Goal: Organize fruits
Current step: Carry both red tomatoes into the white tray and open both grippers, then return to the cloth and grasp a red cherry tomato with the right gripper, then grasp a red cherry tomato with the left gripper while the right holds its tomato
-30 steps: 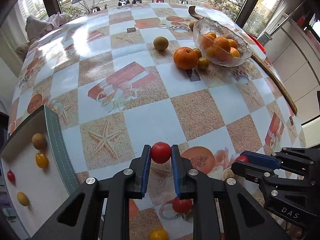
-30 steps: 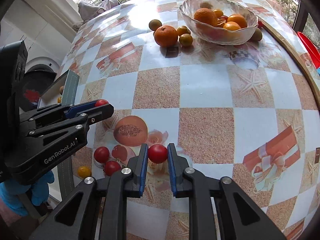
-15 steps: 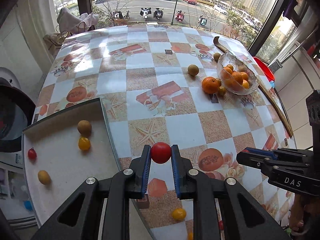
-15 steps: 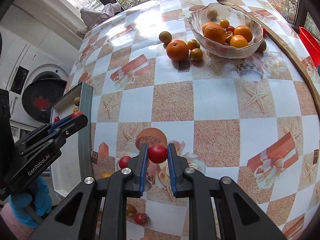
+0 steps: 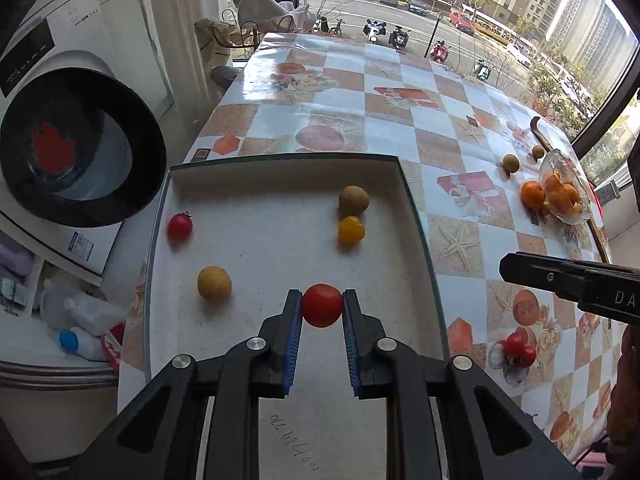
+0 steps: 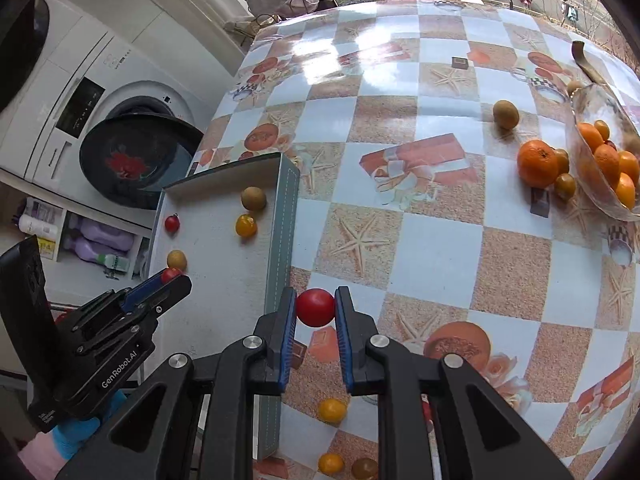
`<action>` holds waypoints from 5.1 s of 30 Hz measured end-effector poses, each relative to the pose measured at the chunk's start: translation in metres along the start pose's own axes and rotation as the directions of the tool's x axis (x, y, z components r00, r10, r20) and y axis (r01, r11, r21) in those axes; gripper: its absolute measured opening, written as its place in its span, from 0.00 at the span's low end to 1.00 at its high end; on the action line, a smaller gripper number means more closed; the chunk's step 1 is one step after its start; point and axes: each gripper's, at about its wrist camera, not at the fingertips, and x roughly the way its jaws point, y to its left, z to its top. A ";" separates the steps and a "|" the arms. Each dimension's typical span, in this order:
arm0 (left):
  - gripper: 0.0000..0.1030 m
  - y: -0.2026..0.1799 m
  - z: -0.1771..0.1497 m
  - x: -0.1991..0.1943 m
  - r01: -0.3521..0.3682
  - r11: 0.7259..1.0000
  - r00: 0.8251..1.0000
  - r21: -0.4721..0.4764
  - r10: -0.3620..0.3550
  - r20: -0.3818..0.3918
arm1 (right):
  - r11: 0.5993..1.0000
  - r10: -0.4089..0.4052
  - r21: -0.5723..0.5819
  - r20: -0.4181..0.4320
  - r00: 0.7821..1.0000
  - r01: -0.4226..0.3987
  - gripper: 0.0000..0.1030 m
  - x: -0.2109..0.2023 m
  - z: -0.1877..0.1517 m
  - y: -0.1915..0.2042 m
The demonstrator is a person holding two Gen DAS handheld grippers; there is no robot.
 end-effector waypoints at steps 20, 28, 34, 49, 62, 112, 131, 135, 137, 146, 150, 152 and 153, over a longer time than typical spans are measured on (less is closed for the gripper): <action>0.21 0.053 -0.034 0.032 -0.126 0.990 0.990 -0.068 0.121 -0.078 | 0.986 -0.028 -0.167 -0.109 0.994 0.010 0.20 0.108 0.046 0.097; 0.21 0.050 -0.036 0.034 -0.133 0.990 0.989 -0.054 0.129 -0.076 | 0.981 -0.078 -0.187 -0.119 0.990 0.055 0.21 0.122 0.042 0.101; 0.37 0.045 -0.036 0.033 -0.166 0.986 0.984 -0.012 0.165 -0.067 | 0.986 -0.048 -0.167 -0.136 0.990 0.025 0.32 0.123 0.044 0.099; 0.80 0.010 -0.038 0.025 -0.142 0.979 0.988 0.146 0.150 -0.039 | 0.999 0.014 -0.042 0.023 1.000 -0.013 0.79 0.043 0.029 0.063; 0.80 -0.071 -0.017 0.008 -0.035 0.938 0.999 0.345 0.034 0.010 | 0.964 -0.248 0.097 -0.003 0.969 0.247 0.79 -0.026 -0.074 -0.038; 0.80 -0.185 -0.043 0.042 0.249 0.759 0.967 0.601 -0.158 -0.200 | 0.985 -0.143 0.094 -0.033 0.989 0.145 0.22 -0.026 -0.173 -0.071; 0.80 -0.174 -0.023 0.043 0.212 0.848 0.973 0.486 -0.138 -0.184 | 0.964 -0.116 0.239 -0.006 0.993 0.114 0.22 -0.049 -0.188 -0.115; 0.80 -0.179 -0.031 0.030 0.242 0.830 0.967 0.502 -0.164 -0.194 | 0.965 -0.113 0.239 -0.007 0.994 0.112 0.22 -0.048 -0.184 -0.113; 0.80 -0.187 -0.037 0.025 0.261 0.820 0.963 0.510 -0.182 -0.201 | 0.964 -0.114 0.239 -0.008 0.993 0.112 0.22 -0.049 -0.185 -0.114; 0.80 -0.186 -0.046 0.043 0.217 0.839 0.971 0.500 -0.130 -0.203 | 0.943 -0.147 0.300 0.000 0.989 0.141 0.22 -0.057 -0.190 -0.126; 0.80 -0.177 -0.045 0.042 0.189 0.824 0.977 0.534 -0.102 -0.189 | 0.941 -0.148 0.308 0.002 0.989 0.141 0.22 -0.059 -0.193 -0.129; 0.80 -0.175 -0.047 0.042 0.168 0.798 0.981 0.579 -0.080 -0.175 | 0.940 -0.146 0.311 0.003 0.989 0.138 0.22 -0.058 -0.193 -0.128; 0.80 -0.175 -0.048 0.041 0.161 0.783 0.983 0.601 -0.073 -0.168 | 0.940 -0.145 0.312 0.004 0.989 0.137 0.22 -0.058 -0.192 -0.128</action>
